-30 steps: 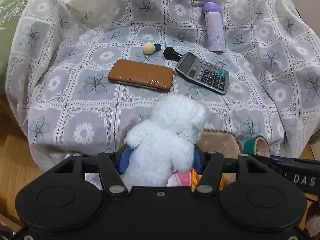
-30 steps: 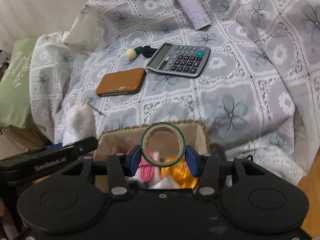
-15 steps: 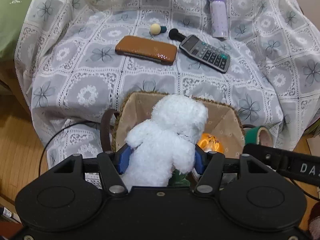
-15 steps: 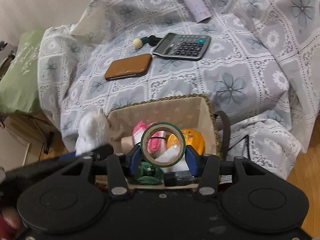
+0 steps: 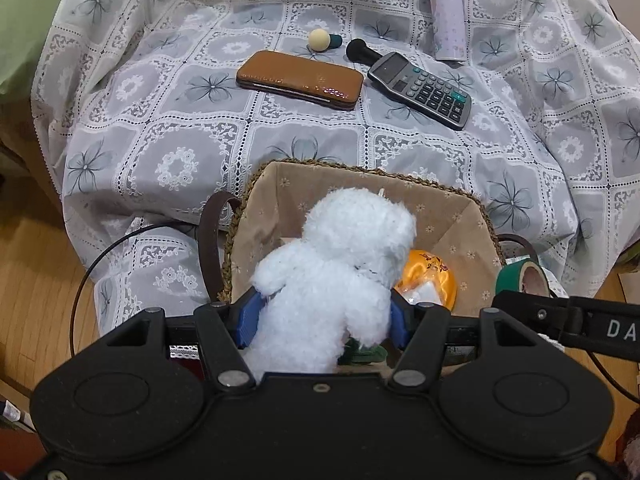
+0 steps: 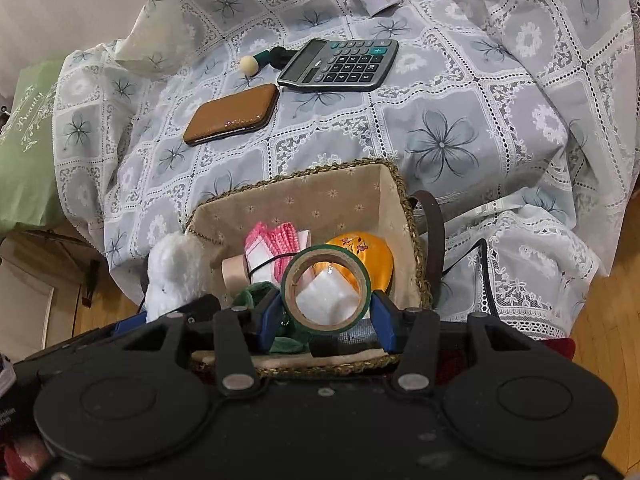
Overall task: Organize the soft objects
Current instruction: 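Release the bunny with the left tool while the right tool drops the green tape roll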
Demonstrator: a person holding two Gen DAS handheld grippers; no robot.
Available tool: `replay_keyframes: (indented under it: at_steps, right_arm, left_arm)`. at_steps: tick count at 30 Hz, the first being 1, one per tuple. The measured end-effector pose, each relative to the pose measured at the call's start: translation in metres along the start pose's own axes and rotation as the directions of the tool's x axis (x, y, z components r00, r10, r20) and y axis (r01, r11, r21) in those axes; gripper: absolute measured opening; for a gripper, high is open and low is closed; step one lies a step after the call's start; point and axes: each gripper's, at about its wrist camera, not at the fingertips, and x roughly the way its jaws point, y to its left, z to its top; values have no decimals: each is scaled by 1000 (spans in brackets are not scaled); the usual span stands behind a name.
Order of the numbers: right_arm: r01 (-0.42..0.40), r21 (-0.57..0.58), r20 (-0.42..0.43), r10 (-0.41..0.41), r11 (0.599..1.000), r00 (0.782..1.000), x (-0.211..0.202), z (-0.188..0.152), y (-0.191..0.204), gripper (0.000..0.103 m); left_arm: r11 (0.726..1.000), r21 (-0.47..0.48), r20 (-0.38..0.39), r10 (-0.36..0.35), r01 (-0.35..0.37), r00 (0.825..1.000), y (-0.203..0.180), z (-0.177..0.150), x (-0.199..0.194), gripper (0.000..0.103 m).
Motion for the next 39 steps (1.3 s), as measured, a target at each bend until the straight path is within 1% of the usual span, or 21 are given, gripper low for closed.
replay_keyframes:
  at_steps: [3, 5, 9, 11, 25, 39]
  right_arm:
    - [2, 0, 1, -2, 1000, 1000, 0, 0, 1, 47]
    - [2, -1, 2, -2, 1000, 1000, 0, 0, 2, 47]
    - [3, -1, 0, -3, 1000, 1000, 0, 0, 2, 47]
    - [3, 0, -4, -3, 1000, 1000, 0, 1, 1, 48]
    - [4, -9, 8, -4, 1000, 1000, -3, 1, 3, 49]
    - [6, -12, -5, -6, 1000, 1000, -1, 0, 2, 50]
  left_arm:
    - [1000, 1, -8, -3, 3, 1000, 0, 0, 1, 61]
    - [1000, -1, -6, -3, 3, 1000, 1, 0, 1, 68]
    - [1000, -3, -4, -3, 3, 1000, 1, 0, 0, 69]
    - [1000, -4, -8, -3, 3, 1000, 2, 0, 1, 78]
    - [1000, -10, -3, 4, -4, 1000, 3, -1, -1, 78]
    - [1000, -3, -16, 19, -19, 1000, 3, -3, 0, 78]
